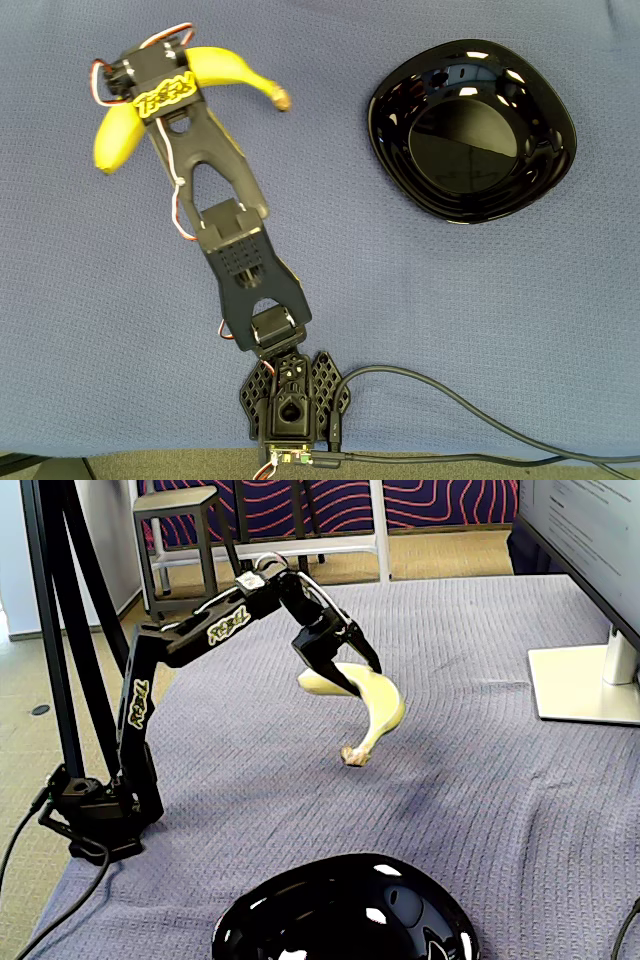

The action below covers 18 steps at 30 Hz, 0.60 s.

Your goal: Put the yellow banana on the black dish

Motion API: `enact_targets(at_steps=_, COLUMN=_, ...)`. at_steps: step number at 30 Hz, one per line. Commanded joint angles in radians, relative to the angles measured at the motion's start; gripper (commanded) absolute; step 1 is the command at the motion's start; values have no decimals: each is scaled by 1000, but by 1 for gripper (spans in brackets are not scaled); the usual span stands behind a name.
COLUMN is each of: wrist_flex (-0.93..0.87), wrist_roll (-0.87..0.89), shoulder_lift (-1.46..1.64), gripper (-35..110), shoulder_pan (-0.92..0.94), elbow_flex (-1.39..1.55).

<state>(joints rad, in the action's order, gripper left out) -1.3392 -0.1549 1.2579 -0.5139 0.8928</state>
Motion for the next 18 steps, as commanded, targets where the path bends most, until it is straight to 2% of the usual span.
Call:
enact_targets(at_steps=1, wrist_flex=-6, wrist_roll=-25, shoulder_lift=218, gripper=0, shoulder_pan=46, elbow_flex=51)
enact_targets(at_steps=7, wrist_flex=-69, wrist_roll=-52, shoulder_lift=331, gripper=0, shoulder_pan=107, elbow_flex=138)
enact_targets(at_steps=18, wrist_flex=-57, wrist_roll=-89, shoulder_lift=497, gripper=0, shoulder_pan=293, elbow_flex=354)
